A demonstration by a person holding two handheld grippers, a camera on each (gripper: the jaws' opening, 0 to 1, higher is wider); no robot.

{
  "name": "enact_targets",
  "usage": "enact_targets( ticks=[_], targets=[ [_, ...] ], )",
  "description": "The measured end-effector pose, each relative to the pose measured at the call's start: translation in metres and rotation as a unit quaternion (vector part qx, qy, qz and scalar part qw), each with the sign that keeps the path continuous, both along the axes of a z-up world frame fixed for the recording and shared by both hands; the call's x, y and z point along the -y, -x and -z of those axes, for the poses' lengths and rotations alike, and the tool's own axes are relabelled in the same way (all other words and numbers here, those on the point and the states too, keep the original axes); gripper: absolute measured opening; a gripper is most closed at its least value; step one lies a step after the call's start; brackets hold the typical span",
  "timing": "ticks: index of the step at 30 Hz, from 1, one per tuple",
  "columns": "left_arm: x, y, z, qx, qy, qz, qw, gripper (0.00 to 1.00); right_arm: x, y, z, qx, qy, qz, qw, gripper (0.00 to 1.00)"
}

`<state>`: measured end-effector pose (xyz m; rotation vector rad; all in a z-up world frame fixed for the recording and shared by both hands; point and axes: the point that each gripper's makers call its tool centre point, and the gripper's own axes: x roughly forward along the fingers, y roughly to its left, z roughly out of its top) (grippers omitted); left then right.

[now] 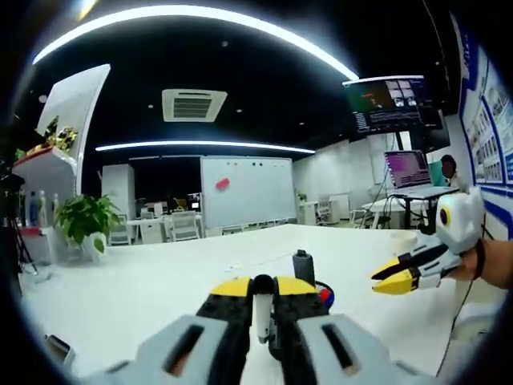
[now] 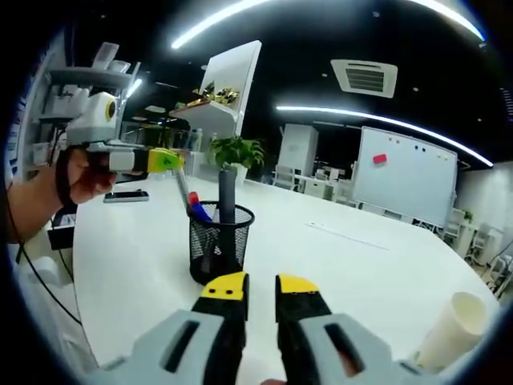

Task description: Place the scattered laser pointers and whiteboard markers into the pen holder and stack the scattered paper cups together

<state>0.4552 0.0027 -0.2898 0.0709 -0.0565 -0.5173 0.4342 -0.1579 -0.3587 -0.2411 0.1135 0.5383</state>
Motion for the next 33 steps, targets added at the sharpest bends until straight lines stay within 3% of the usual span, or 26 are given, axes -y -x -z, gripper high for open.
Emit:
enact_targets(
  ticks=[15, 20, 28, 33],
  targets=[
    [-0.001, -0.002, 0.009, -0.014, 0.007, 0.003, 0.9999, 0.12, 0.003, 0.002, -0.005, 0.005, 0.003, 0.003, 1.0, 0.14],
    [-0.001, 0.0, -0.001, -0.003, 0.012, 0.003, 0.9999, 0.12, 0.004, 0.002, -0.005, 0.006, 0.002, 0.004, 1.0, 0.14],
    [-0.004, 0.012, -0.037, 0.074, 0.018, -0.006, 0.9971, 0.12, 0.003, 0.001, -0.005, 0.005, 0.002, 0.004, 1.0, 0.14],
    [-0.004, 0.022, -0.049, 0.103, 0.019, -0.005, 0.9945, 0.11, 0.002, 0.001, -0.004, 0.004, 0.001, 0.003, 1.0, 0.14]
  ],
)
